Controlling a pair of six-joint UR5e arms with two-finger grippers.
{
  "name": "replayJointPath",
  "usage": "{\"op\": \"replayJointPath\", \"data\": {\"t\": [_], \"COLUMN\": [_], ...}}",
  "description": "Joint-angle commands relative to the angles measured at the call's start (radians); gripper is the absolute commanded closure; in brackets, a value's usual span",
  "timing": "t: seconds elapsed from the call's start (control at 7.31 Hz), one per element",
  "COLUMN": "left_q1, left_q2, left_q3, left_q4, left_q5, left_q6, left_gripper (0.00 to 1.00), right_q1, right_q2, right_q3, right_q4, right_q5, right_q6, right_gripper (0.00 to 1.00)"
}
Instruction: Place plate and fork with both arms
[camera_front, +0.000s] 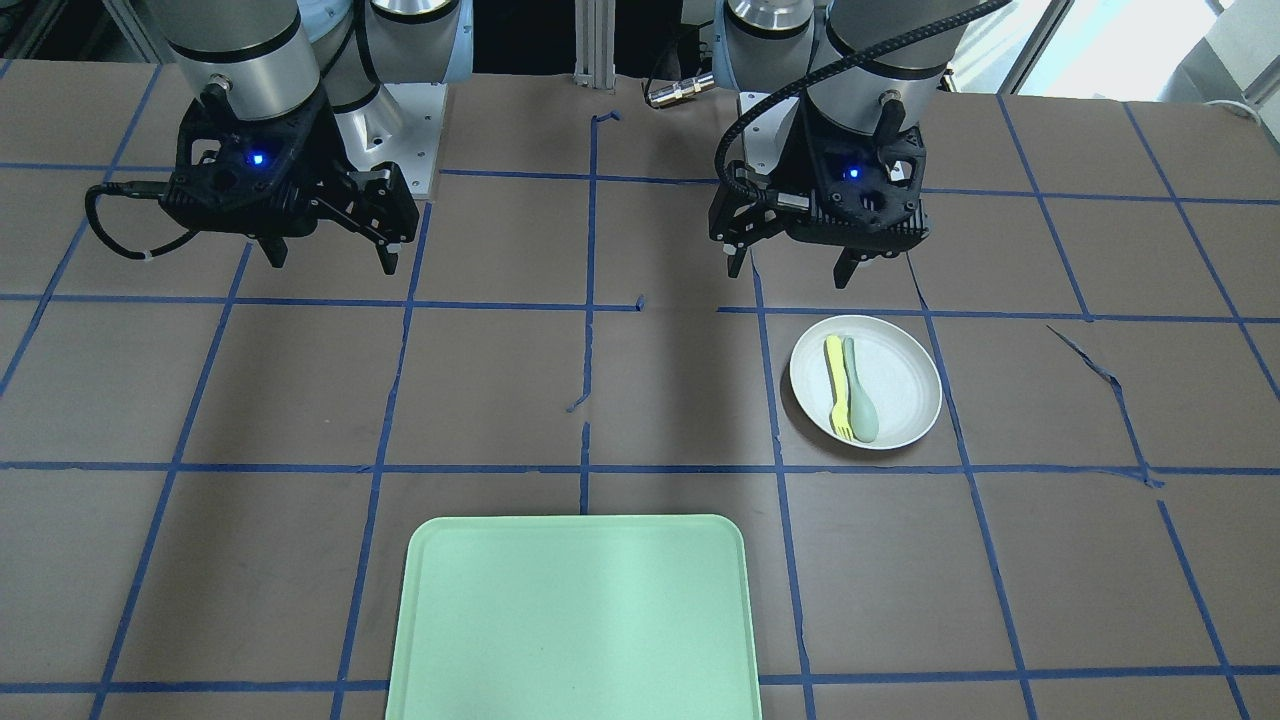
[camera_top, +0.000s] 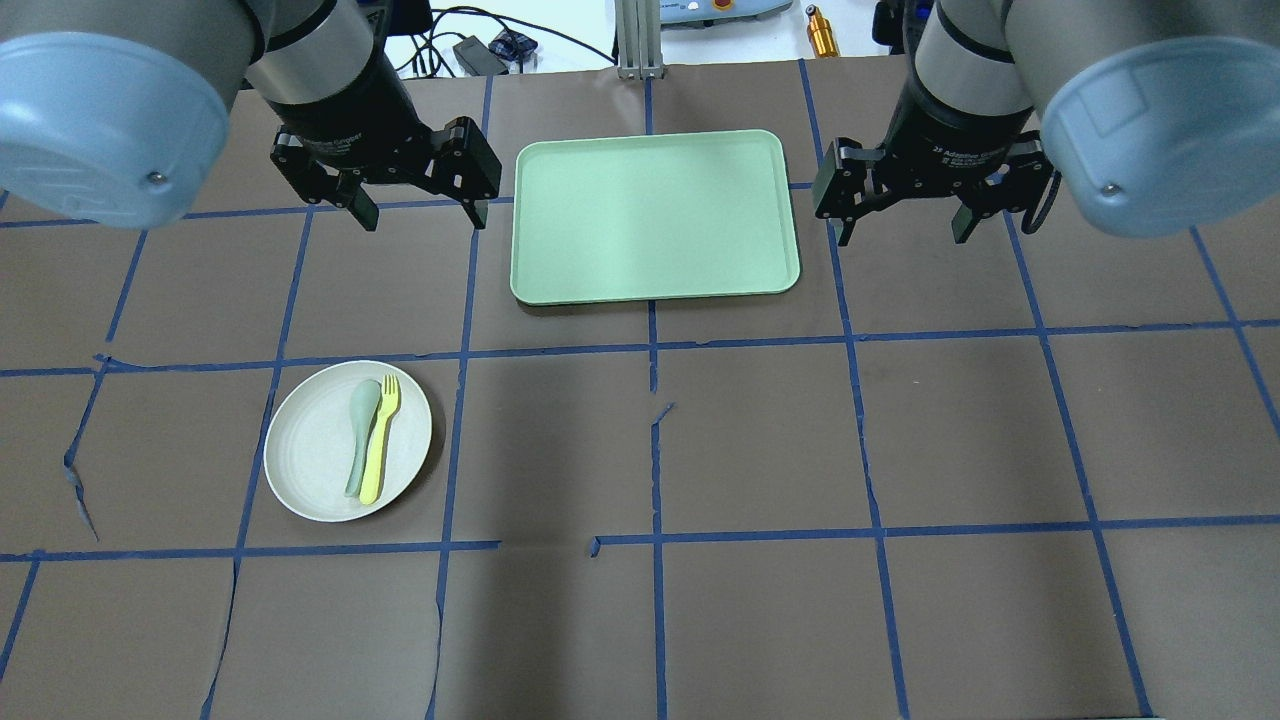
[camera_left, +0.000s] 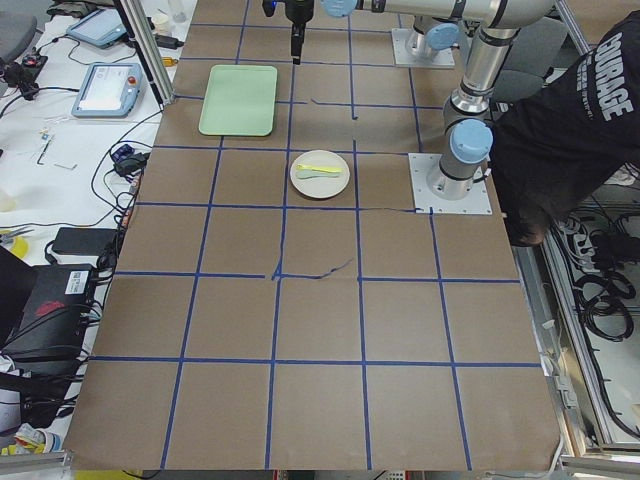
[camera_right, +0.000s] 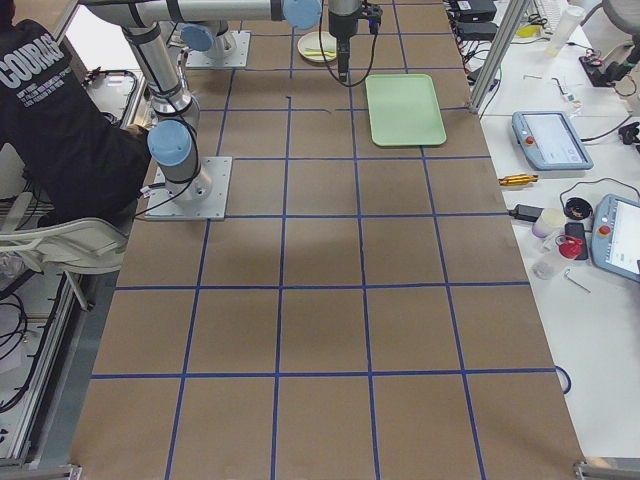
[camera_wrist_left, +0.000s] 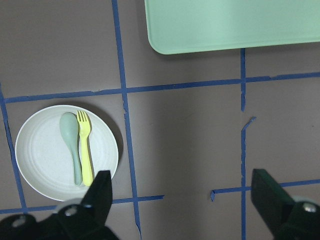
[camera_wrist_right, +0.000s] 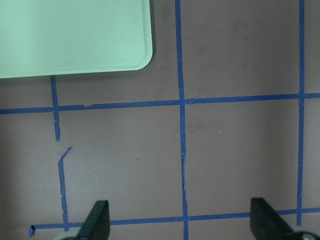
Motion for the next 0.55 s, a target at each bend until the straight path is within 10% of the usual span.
{"op": "replayJointPath", "data": {"t": [0.0,0.41], "left_q1": [-0.001,-0.001], "left_q2": [0.001,0.001], "left_q3": [-0.004,-0.004], "left_q4": [0.003,0.000], "left_q5": [0.002,0.005], "left_q6": [-0.018,-0.012], "left_gripper": [0.00,0.00], "right_q1": [0.001,0.001], "right_q2": [0.005,0.005], "right_q3": [-0.002,-0.001], "right_q4": [-0.026,-0.025], "right_q5": [0.000,0.000], "right_q6": [0.009,0.009], "right_gripper": [0.00,0.00]}}
